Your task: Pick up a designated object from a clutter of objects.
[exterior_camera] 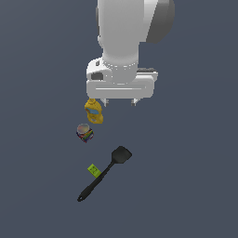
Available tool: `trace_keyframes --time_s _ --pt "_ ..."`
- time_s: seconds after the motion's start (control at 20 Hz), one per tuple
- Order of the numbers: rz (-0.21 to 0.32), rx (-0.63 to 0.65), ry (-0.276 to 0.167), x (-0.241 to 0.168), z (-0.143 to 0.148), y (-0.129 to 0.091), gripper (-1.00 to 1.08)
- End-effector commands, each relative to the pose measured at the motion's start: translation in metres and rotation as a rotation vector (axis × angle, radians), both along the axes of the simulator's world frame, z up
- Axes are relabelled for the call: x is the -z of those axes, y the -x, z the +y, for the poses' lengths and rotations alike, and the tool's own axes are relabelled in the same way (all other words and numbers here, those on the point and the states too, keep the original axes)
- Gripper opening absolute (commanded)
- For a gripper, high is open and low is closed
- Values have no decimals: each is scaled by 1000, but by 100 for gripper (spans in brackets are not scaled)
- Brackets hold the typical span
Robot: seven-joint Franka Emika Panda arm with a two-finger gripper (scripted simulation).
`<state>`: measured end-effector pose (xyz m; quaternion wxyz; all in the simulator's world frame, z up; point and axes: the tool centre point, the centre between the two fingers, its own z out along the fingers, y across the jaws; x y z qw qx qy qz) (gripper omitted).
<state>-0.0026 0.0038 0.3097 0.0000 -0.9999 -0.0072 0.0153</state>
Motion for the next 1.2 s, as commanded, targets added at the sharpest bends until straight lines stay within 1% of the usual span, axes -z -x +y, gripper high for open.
trace_keyframes --time_s 0.0,0.25,0.5,1.15 --pt "0 -15 1 3 -2 -4 100" --pt "-1 -69 4 14 -8 -17 100" --pt "-3 -151 8 32 -18 -35 100" --pt "-7 -444 9 108 -57 -92 100"
